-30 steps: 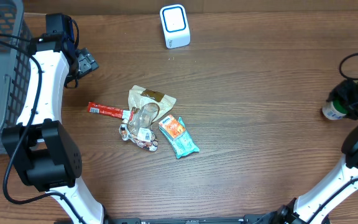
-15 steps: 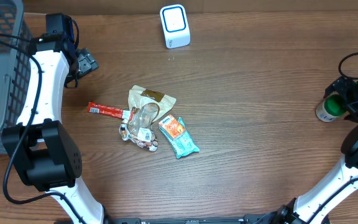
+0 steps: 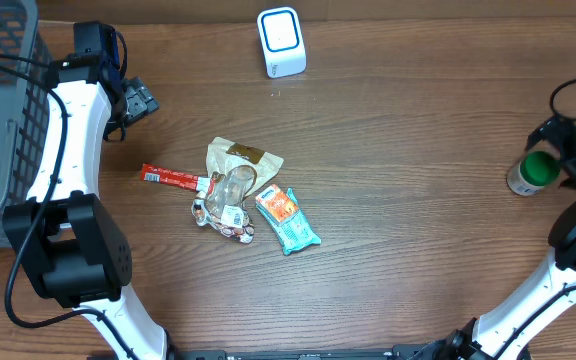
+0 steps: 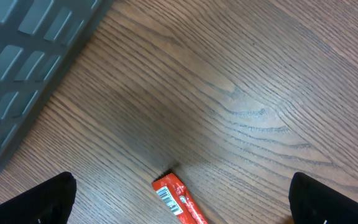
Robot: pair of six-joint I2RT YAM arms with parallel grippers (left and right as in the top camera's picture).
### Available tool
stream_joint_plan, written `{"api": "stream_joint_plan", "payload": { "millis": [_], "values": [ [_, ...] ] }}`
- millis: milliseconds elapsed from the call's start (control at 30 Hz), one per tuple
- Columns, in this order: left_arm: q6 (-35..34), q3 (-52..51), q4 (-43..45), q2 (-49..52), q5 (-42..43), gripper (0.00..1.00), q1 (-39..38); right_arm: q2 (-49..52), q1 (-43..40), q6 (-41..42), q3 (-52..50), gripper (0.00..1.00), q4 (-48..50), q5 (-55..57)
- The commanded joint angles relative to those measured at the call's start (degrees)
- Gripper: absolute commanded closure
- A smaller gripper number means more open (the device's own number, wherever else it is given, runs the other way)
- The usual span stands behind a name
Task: Scan the item barcode
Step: 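Swing the right gripper over the orange Kleenex pack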
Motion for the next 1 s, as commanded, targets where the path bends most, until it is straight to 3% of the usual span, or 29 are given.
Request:
{"api": "stream_joint_plan", "payload": {
  "millis": [0, 233, 400, 633, 967],
  "values": [
    [-0.37, 1.27, 0.04, -0.31, 0.26, 0.0, -0.44, -1.16, 2.19, -0.39, 9.33, 0.04, -2.75, -3.89],
    [-0.37, 1.27, 0.04, -0.31, 0.26, 0.01, -0.42, -1.18, 11.34, -9.77, 15.58, 0.1, -10.51, -13.88],
    [-0.37, 1.27, 0.02, -0.31, 0.26, 0.0, -0.42, -1.16, 21.97, -16.15, 15.56, 0.2, -11.67, -22.03],
    [-0.37, 1.27, 0.04, -0.31, 0.24, 0.0, -0.42, -1.16, 41.31, -19.96, 15.54, 0.29, -10.23, -21.31],
    [-0.37, 1.27, 0.02, -0.31, 0.26, 0.0, -0.42, -1.14, 67.8, -19.91, 12.61, 0.32, -6.01, -5.11]
  ]
}}
